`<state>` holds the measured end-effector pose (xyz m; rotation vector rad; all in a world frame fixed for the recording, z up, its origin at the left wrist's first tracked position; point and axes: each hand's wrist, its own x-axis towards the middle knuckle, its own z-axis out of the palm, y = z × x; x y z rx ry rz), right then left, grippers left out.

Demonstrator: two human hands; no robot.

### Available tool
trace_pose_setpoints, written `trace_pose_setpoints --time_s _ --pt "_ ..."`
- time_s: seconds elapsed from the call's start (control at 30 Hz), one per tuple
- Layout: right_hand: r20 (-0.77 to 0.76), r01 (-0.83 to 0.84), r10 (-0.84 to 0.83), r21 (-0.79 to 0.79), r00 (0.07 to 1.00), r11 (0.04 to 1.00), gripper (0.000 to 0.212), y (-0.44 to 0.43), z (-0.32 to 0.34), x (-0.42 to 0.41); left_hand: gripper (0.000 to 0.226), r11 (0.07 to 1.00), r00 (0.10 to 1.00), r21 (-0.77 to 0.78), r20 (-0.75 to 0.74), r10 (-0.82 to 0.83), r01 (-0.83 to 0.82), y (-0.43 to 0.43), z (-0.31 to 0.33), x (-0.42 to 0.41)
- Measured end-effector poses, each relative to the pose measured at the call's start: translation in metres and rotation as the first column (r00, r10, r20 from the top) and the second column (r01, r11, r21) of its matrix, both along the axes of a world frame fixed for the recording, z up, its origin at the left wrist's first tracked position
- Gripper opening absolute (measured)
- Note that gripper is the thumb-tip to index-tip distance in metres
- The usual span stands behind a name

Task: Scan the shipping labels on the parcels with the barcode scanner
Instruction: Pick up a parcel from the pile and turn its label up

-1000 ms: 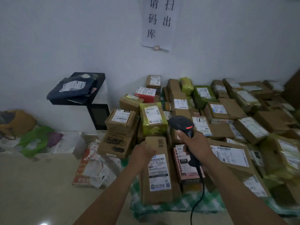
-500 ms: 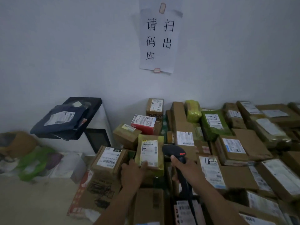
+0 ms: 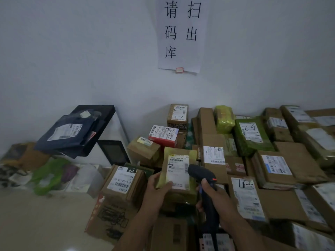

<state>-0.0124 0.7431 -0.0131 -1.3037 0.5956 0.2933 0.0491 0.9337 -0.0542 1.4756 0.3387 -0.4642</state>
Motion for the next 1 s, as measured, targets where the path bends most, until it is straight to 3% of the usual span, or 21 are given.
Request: trace_pose_setpoints --time_s 0.17,0.4,0.57,0.73,0.87,1.0 --pt "0.054 0.088 -0.086 -0.032 0.995 0.996 0.041 -0.002 0.021 -0.017 0.072 0.970 0.997 -0.234 -0.020 -0.075 0.068 -0.001 0.024 -0.009" --pt "0.199 0.124 -0.109 -0.066 0.974 0.990 0.065 0.013 0.048 -0.052 0.053 0.914 0.996 -0.398 -0.014 -0.088 0.075 -0.003 0.047 -0.026" --pt "0.248 0.117 -0.094 -0.082 0.964 0.990 0.046 0.030 0.060 -0.069 0.045 0.941 0.992 -0.339 0.122 0.019 0.024 0.011 0.063 -0.030" --pt "0.296 0.108 -0.061 -0.146 0.953 0.983 0.044 0.045 0.070 -0.079 0.073 0.971 0.977 -0.215 0.205 -0.055 0.100 0.035 0.075 -0.027" --pt "0.284 0.072 0.022 -0.318 0.959 0.945 0.027 0.054 0.078 -0.081 0.080 0.990 0.941 -0.014 0.313 -0.128 0.139 0.058 0.090 -0.022" --pt "0.266 0.042 0.120 -0.533 0.957 0.845 0.013 0.057 0.082 -0.084 0.069 0.981 0.886 0.095 0.423 -0.192 0.167 0.086 0.102 -0.014"
